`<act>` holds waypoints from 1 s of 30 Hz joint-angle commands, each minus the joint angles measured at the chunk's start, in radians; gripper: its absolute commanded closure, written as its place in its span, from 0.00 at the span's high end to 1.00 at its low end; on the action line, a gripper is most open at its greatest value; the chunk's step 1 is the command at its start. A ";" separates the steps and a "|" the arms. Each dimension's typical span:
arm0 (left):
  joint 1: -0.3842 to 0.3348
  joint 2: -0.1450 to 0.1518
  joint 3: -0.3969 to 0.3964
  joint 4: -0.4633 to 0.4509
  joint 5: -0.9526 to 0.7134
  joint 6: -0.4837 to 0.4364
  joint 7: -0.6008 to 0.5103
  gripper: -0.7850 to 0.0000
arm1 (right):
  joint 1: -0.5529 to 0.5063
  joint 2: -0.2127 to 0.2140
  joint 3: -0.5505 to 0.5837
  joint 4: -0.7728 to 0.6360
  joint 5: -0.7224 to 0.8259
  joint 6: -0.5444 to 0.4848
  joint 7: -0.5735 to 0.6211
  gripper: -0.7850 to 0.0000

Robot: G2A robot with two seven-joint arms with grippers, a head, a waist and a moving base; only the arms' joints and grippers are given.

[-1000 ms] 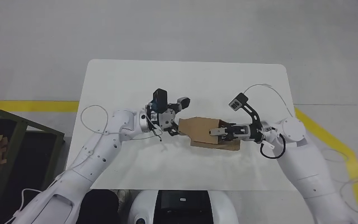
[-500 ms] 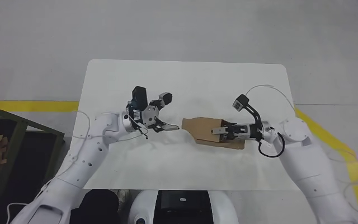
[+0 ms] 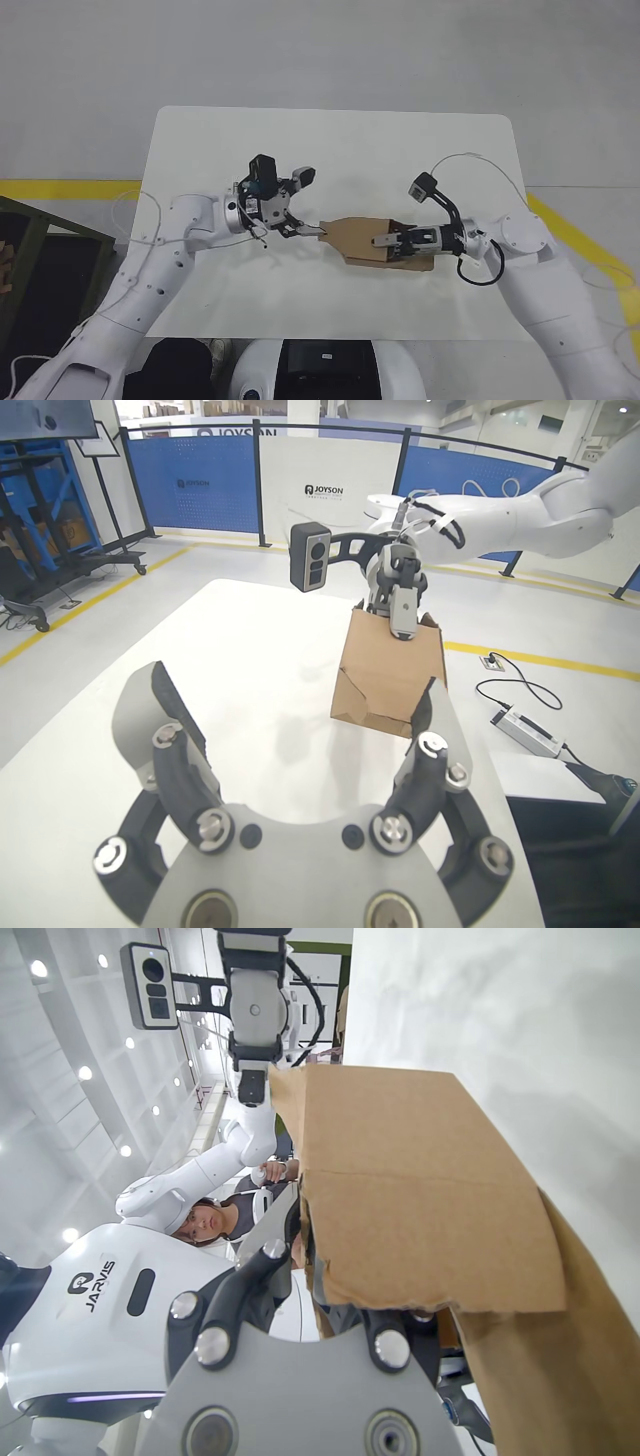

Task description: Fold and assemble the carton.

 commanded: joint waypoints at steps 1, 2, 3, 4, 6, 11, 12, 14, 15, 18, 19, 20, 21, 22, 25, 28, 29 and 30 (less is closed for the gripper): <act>-0.007 -0.004 0.007 0.007 0.001 0.005 -0.007 1.00 | -0.001 0.000 0.001 -0.005 0.007 -0.002 -0.001 0.00; -0.008 -0.005 0.010 0.011 0.001 0.005 -0.010 1.00 | -0.001 0.000 0.001 -0.007 0.012 -0.003 -0.001 0.00; -0.010 -0.006 0.011 0.015 0.002 0.006 -0.014 1.00 | -0.002 0.000 0.003 -0.008 0.020 -0.004 0.000 0.00; -0.011 -0.007 0.012 0.018 0.003 0.008 -0.017 1.00 | -0.002 0.000 0.004 -0.010 0.024 -0.006 0.000 0.00; -0.010 -0.008 0.012 0.023 0.004 0.009 -0.023 1.00 | -0.002 0.001 0.005 -0.014 0.032 -0.007 0.005 0.00; -0.009 -0.012 0.015 0.034 -0.001 0.009 -0.028 1.00 | -0.003 -0.001 -0.001 -0.026 0.059 -0.010 0.014 0.00; -0.009 -0.013 0.016 0.035 -0.006 0.007 -0.027 1.00 | -0.003 -0.001 -0.003 -0.028 0.062 -0.010 0.015 0.00; -0.009 -0.016 0.019 0.040 -0.020 -0.001 -0.024 1.00 | -0.003 -0.002 -0.008 -0.032 0.068 -0.011 0.016 0.00; -0.010 -0.017 0.021 0.041 -0.023 -0.003 -0.025 1.00 | -0.003 -0.003 -0.010 -0.033 0.073 -0.011 0.016 0.00; -0.009 -0.020 0.028 0.043 -0.040 -0.007 -0.020 1.00 | -0.002 -0.004 -0.015 -0.032 0.083 -0.013 0.016 0.00; -0.009 -0.021 0.030 0.044 -0.044 -0.007 -0.019 1.00 | -0.002 -0.005 -0.016 -0.031 0.085 -0.013 0.016 0.00; -0.010 -0.021 0.030 0.046 -0.048 -0.007 -0.017 1.00 | -0.001 -0.005 -0.017 -0.030 0.086 -0.014 0.016 0.00; -0.011 -0.021 0.028 0.048 -0.051 -0.007 -0.016 1.00 | -0.001 -0.005 -0.017 -0.030 0.087 -0.014 0.016 0.00; -0.012 -0.021 0.025 0.050 -0.051 -0.007 -0.016 1.00 | 0.000 -0.005 -0.017 -0.030 0.087 -0.014 0.016 0.00; -0.010 -0.020 0.013 0.055 -0.057 -0.007 -0.010 1.00 | -0.001 -0.005 -0.018 -0.029 0.091 -0.015 0.017 0.00; -0.001 -0.022 0.008 0.056 -0.072 -0.006 -0.003 1.00 | -0.003 -0.006 -0.018 -0.031 0.110 -0.018 0.021 0.00; 0.004 -0.023 0.008 0.058 -0.086 -0.007 0.003 1.00 | -0.003 -0.006 -0.017 -0.033 0.117 -0.019 0.021 0.00; 0.009 -0.024 0.008 0.061 -0.099 -0.007 0.006 1.00 | -0.004 -0.007 -0.017 -0.035 0.129 -0.021 0.023 0.00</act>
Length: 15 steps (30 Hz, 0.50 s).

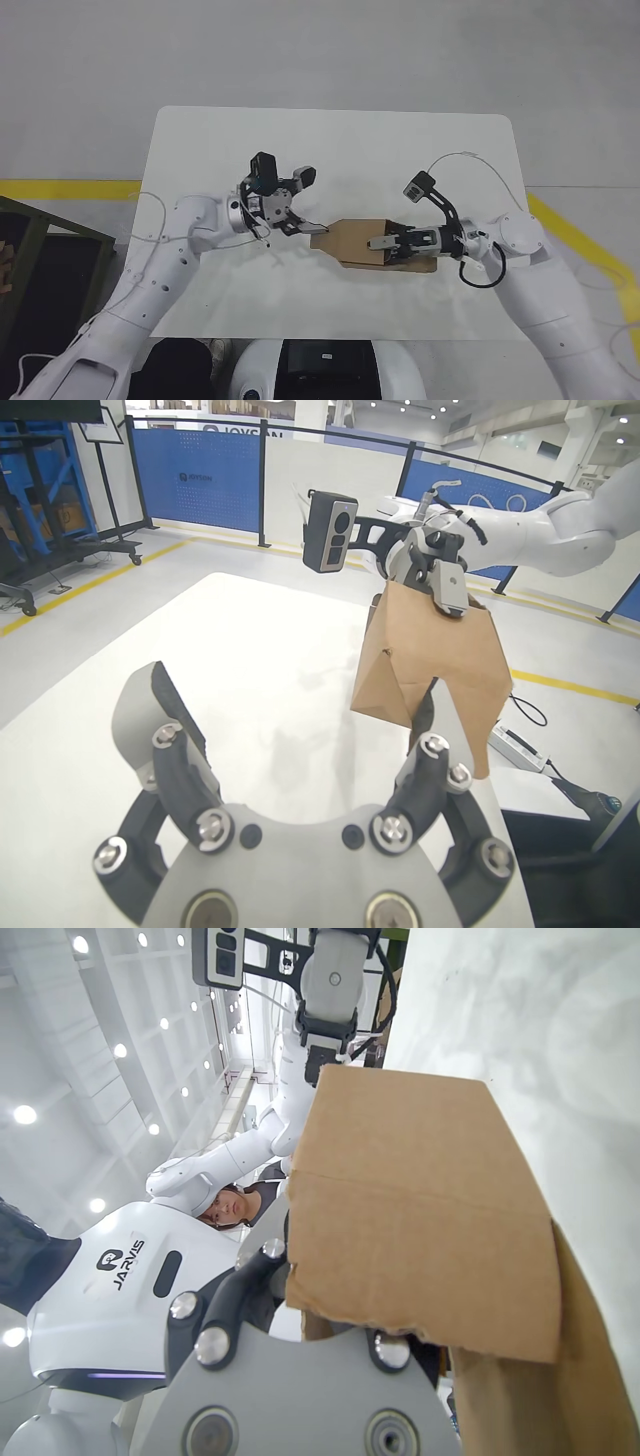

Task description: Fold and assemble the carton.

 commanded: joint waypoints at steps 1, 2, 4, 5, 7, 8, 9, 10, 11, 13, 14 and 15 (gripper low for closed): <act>0.011 -0.003 0.003 0.003 -0.025 0.000 0.004 1.00 | -0.002 -0.001 0.001 -0.003 0.024 -0.003 0.003 0.00; 0.017 -0.004 0.005 0.003 -0.037 -0.001 0.005 1.00 | -0.002 -0.002 0.001 -0.003 0.033 -0.004 0.004 0.00; 0.026 -0.007 0.009 0.002 -0.060 0.000 0.011 1.00 | -0.002 -0.002 0.001 -0.002 0.041 -0.006 0.005 0.00; 0.030 -0.008 0.009 0.001 -0.070 0.003 0.012 1.00 | -0.002 -0.003 0.000 -0.002 0.044 -0.005 0.007 0.00; 0.037 -0.010 0.010 -0.001 -0.087 0.006 0.012 1.00 | -0.001 -0.004 -0.001 0.000 0.053 -0.004 0.008 0.00; 0.039 -0.011 0.009 0.000 -0.094 0.009 0.012 1.00 | 0.000 -0.004 -0.002 0.000 0.058 -0.004 0.010 0.00; 0.043 -0.012 0.007 -0.001 -0.103 0.012 0.012 1.00 | 0.001 -0.005 -0.003 0.002 0.062 -0.005 0.011 0.00; 0.045 -0.013 0.006 0.000 -0.109 0.013 0.012 1.00 | 0.002 -0.005 -0.003 0.002 0.066 -0.006 0.011 0.00; 0.047 -0.014 0.005 0.000 -0.116 0.015 0.011 1.00 | 0.003 -0.006 -0.005 0.003 0.073 -0.007 0.014 0.00; 0.048 -0.015 0.004 -0.002 -0.124 0.012 0.009 1.00 | 0.005 -0.007 -0.006 0.005 0.081 -0.008 0.014 0.00; 0.049 -0.016 0.003 -0.002 -0.127 0.011 0.008 1.00 | 0.006 -0.008 -0.008 0.006 0.083 -0.008 0.014 0.00; 0.049 -0.017 0.004 -0.004 -0.128 0.010 0.005 1.00 | 0.007 -0.009 -0.010 0.007 0.086 -0.009 0.013 0.00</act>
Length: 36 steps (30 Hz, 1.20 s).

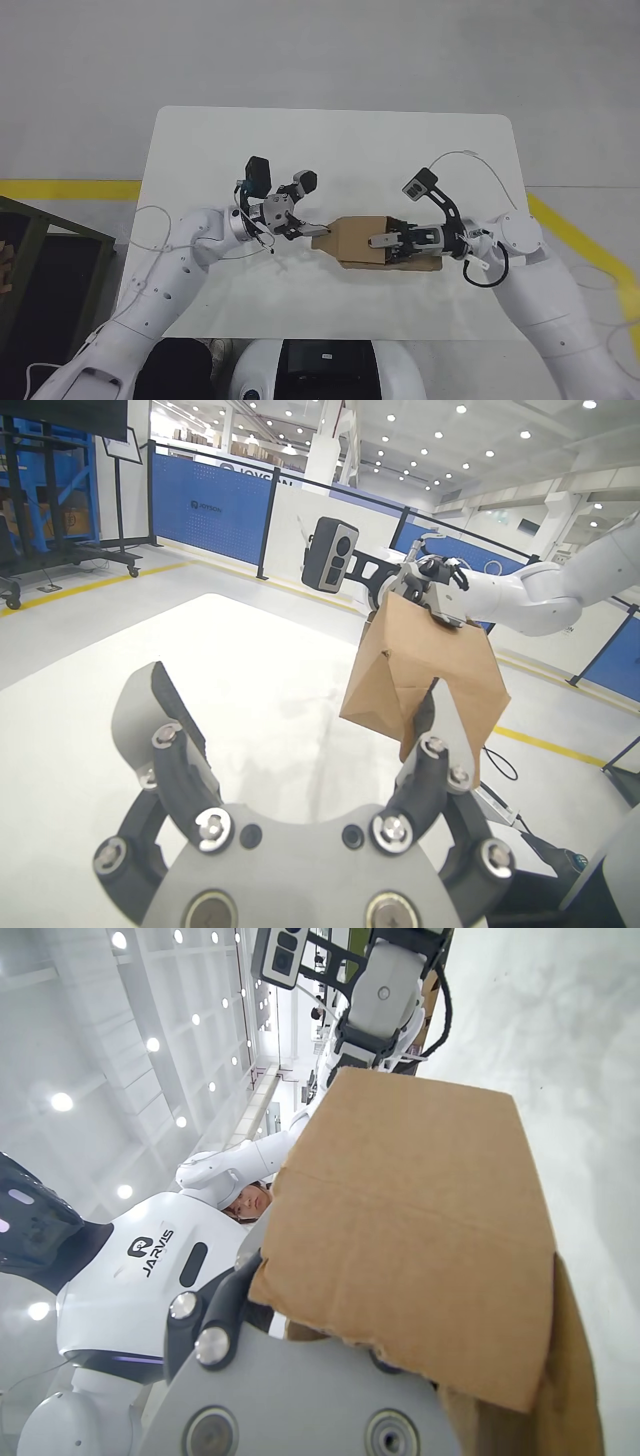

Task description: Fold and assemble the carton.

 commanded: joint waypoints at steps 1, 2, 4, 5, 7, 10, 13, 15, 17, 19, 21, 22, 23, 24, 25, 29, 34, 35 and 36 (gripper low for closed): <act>0.000 -0.002 0.000 -0.001 -0.001 -0.003 -0.004 1.00 | 0.001 -0.001 -0.003 0.001 0.002 -0.001 -0.001 0.00; -0.001 -0.002 -0.001 -0.001 0.001 -0.003 -0.006 1.00 | 0.003 -0.002 -0.005 0.002 0.004 0.000 0.000 0.00; -0.004 -0.002 -0.009 0.003 0.006 0.002 -0.008 1.00 | 0.004 -0.003 -0.007 0.005 0.005 -0.003 0.000 0.00; -0.006 -0.002 -0.015 0.005 0.010 0.004 -0.008 1.00 | 0.005 -0.003 -0.007 0.007 0.005 -0.004 0.001 0.00; -0.005 -0.001 -0.025 0.004 0.015 0.001 -0.009 1.00 | 0.005 -0.003 -0.006 0.010 0.004 -0.004 0.001 0.00; -0.001 -0.001 -0.035 -0.001 0.024 0.001 -0.010 1.00 | 0.004 -0.003 -0.003 0.012 0.004 -0.006 0.001 0.00; 0.004 -0.002 -0.033 -0.013 0.035 -0.011 -0.014 1.00 | 0.003 -0.003 -0.001 0.012 0.007 -0.007 0.000 0.00; 0.006 -0.004 -0.024 -0.021 0.042 -0.011 -0.019 1.00 | 0.002 -0.004 0.000 0.012 0.008 -0.006 -0.002 0.00; 0.005 -0.006 -0.017 -0.026 0.048 -0.011 -0.022 1.00 | 0.001 -0.004 0.000 0.011 0.008 -0.006 -0.003 0.00; 0.004 -0.008 -0.013 -0.027 0.053 -0.011 -0.023 1.00 | -0.001 -0.004 0.001 0.011 0.011 -0.007 -0.006 0.00; 0.001 -0.009 -0.010 -0.025 0.058 -0.011 -0.024 1.00 | -0.002 -0.004 0.001 0.009 0.012 -0.006 -0.007 0.00; 0.000 -0.010 -0.009 -0.023 0.060 -0.011 -0.025 1.00 | -0.002 -0.005 0.001 0.007 0.013 -0.006 -0.005 0.00; -0.002 -0.011 -0.007 -0.023 0.063 -0.011 -0.026 1.00 | -0.002 -0.005 0.001 0.007 0.013 -0.006 -0.005 0.00; -0.003 -0.012 -0.006 -0.023 0.066 -0.011 -0.027 1.00 | -0.002 -0.005 0.001 0.007 0.014 -0.006 -0.005 0.00; -0.004 -0.013 -0.003 -0.024 0.070 -0.011 -0.029 1.00 | -0.003 -0.005 0.001 0.007 0.015 -0.005 -0.005 0.00; -0.005 -0.017 0.004 -0.022 0.082 -0.011 -0.032 1.00 | -0.003 -0.007 -0.004 0.007 0.016 -0.003 -0.009 0.00; -0.007 -0.020 0.012 -0.023 0.081 -0.011 -0.032 1.00 | -0.001 -0.009 -0.011 0.012 0.015 -0.002 -0.010 0.00; -0.007 -0.020 0.015 -0.023 0.080 -0.011 -0.031 1.00 | -0.001 -0.010 -0.012 0.013 0.014 -0.003 -0.010 0.00; -0.009 -0.021 0.018 -0.023 0.080 -0.011 -0.032 1.00 | 0.000 -0.010 -0.014 0.013 0.015 -0.002 -0.009 0.00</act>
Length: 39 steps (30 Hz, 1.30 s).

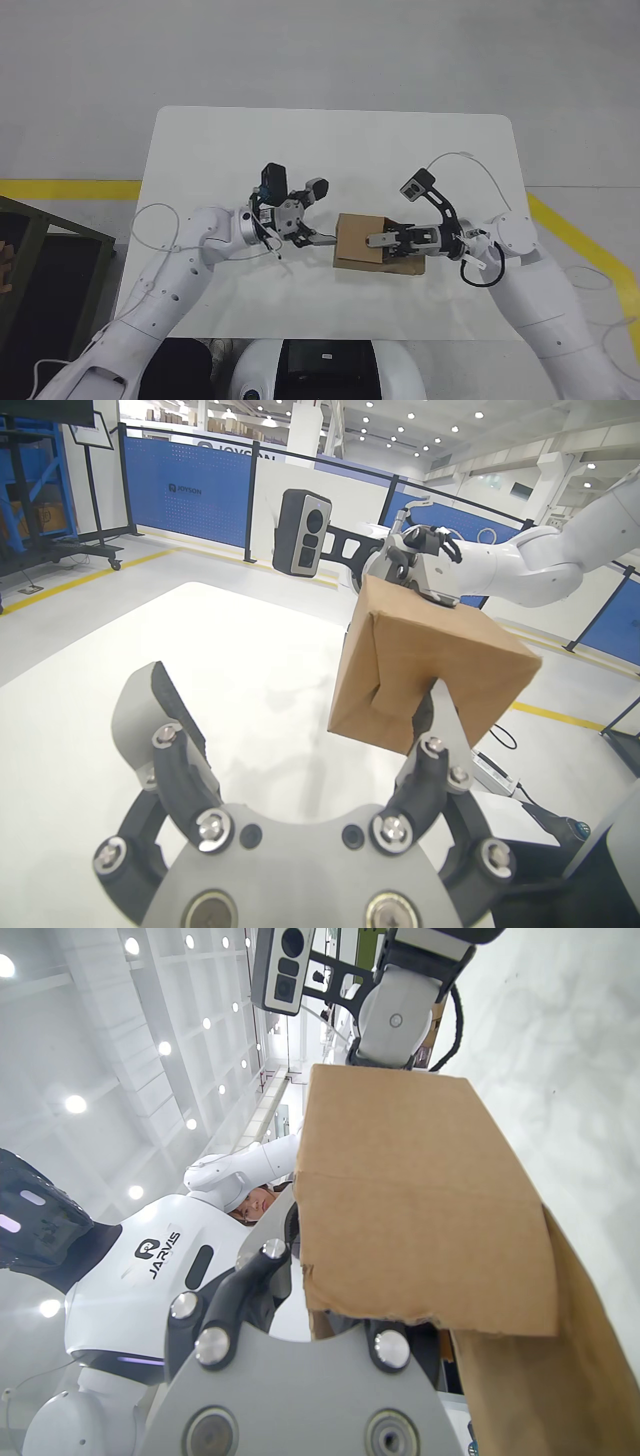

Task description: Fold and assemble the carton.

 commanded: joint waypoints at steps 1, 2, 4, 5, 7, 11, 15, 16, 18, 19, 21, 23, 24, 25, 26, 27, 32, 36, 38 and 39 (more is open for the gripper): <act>-0.002 -0.001 0.004 0.001 -0.001 0.000 -0.001 1.00 | 0.001 -0.001 -0.002 0.002 0.001 0.001 0.002 0.00; -0.003 -0.001 0.006 0.002 -0.002 0.000 0.000 1.00 | 0.002 -0.001 -0.003 0.003 0.001 0.001 0.002 0.00; -0.007 -0.002 0.009 0.003 -0.005 0.000 0.001 1.00 | 0.003 -0.002 -0.003 0.004 0.000 0.002 0.002 0.00; -0.008 -0.002 0.011 0.003 -0.005 0.000 0.001 1.00 | 0.003 -0.002 -0.004 0.005 0.000 0.003 0.004 0.00; -0.012 -0.002 0.013 0.004 -0.006 0.000 0.003 1.00 | 0.004 -0.002 -0.004 0.006 0.000 0.003 0.006 0.00; -0.017 -0.003 0.015 0.007 -0.005 0.000 0.006 1.00 | 0.004 -0.003 -0.004 0.007 0.002 0.004 0.010 0.00; -0.021 -0.003 0.015 0.008 -0.004 0.000 0.007 1.00 | 0.005 -0.004 -0.004 0.009 0.002 0.004 0.011 0.00; -0.021 -0.003 0.015 0.008 -0.004 0.000 0.008 1.00 | 0.006 -0.004 -0.004 0.010 0.002 0.004 0.012 0.00; -0.021 -0.004 0.017 0.008 -0.005 0.000 0.009 1.00 | 0.006 -0.004 -0.003 0.010 0.001 0.006 0.012 0.00; -0.021 -0.004 0.018 0.007 -0.006 0.000 0.011 1.00 | 0.006 -0.004 -0.003 0.010 0.001 0.007 0.013 0.00; -0.022 -0.004 0.020 0.008 -0.007 0.000 0.011 1.00 | 0.007 -0.004 -0.003 0.010 0.001 0.008 0.016 0.00; -0.023 -0.004 0.022 0.008 -0.007 0.000 0.011 1.00 | 0.007 -0.004 -0.002 0.010 0.001 0.008 0.016 0.00; -0.024 -0.005 0.022 0.008 -0.008 0.000 0.013 1.00 | 0.007 -0.004 -0.002 0.010 0.001 0.008 0.016 0.00; -0.025 -0.005 0.022 0.008 -0.007 0.000 0.013 1.00 | 0.007 -0.005 -0.002 0.010 0.001 0.008 0.016 0.00; -0.026 -0.005 0.023 0.009 -0.007 0.000 0.014 1.00 | 0.007 -0.004 -0.002 0.010 -0.002 0.009 0.017 0.00; -0.027 -0.005 0.023 0.009 -0.006 0.000 0.014 1.00 | 0.007 -0.004 -0.002 0.010 -0.003 0.010 0.016 0.00; -0.027 -0.005 0.022 0.012 -0.004 0.000 0.017 1.00 | 0.006 -0.005 0.000 0.008 -0.002 0.009 0.017 0.00; -0.026 -0.004 0.021 0.012 -0.002 0.000 0.019 1.00 | 0.006 -0.005 -0.002 0.008 -0.004 0.011 0.018 0.00; -0.026 -0.004 0.022 0.012 -0.002 0.000 0.019 1.00 | 0.006 -0.006 -0.002 0.007 -0.004 0.012 0.018 0.00; -0.027 -0.005 0.023 0.012 -0.001 0.000 0.019 1.00 | 0.006 -0.006 -0.003 0.006 -0.004 0.012 0.018 0.00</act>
